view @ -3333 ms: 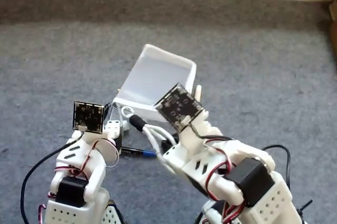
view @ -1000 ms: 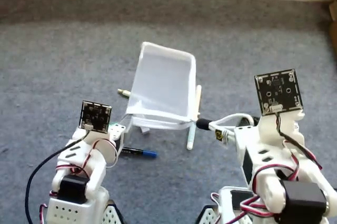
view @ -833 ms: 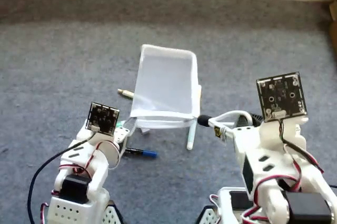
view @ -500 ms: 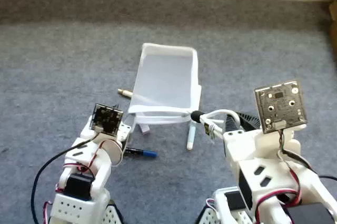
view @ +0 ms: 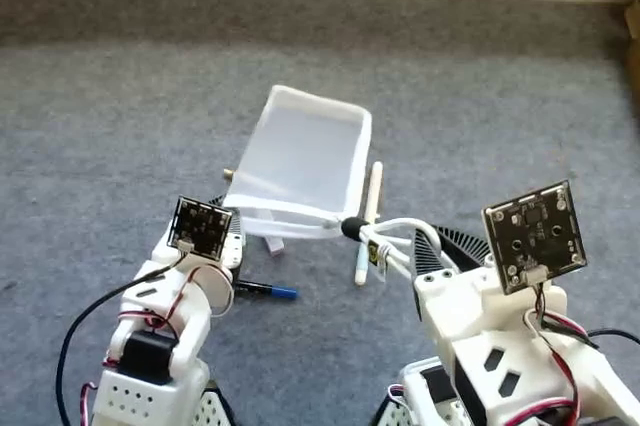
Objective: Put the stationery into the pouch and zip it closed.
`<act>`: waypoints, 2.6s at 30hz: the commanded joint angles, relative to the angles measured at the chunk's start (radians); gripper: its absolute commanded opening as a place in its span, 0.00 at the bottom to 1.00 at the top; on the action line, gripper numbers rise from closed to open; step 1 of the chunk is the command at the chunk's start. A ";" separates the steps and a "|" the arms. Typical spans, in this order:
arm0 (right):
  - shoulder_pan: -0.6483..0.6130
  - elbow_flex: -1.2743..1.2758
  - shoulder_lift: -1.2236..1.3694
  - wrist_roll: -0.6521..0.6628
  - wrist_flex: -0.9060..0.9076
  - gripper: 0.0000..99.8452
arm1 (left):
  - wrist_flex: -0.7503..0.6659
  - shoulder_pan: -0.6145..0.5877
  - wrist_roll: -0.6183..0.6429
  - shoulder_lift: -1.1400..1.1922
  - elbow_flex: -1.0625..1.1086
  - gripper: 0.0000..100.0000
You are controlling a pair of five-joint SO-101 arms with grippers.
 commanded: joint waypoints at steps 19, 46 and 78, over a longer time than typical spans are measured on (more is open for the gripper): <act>-0.007 0.159 -0.008 -0.009 0.013 0.32 | 0.339 -0.001 -0.005 -0.002 -0.358 0.01; -0.171 0.487 0.001 -0.078 -0.130 0.32 | 0.405 -0.087 0.068 0.062 -0.570 0.01; -0.039 0.421 0.449 -0.193 -0.472 0.27 | 0.509 -0.200 0.213 0.869 -1.101 0.01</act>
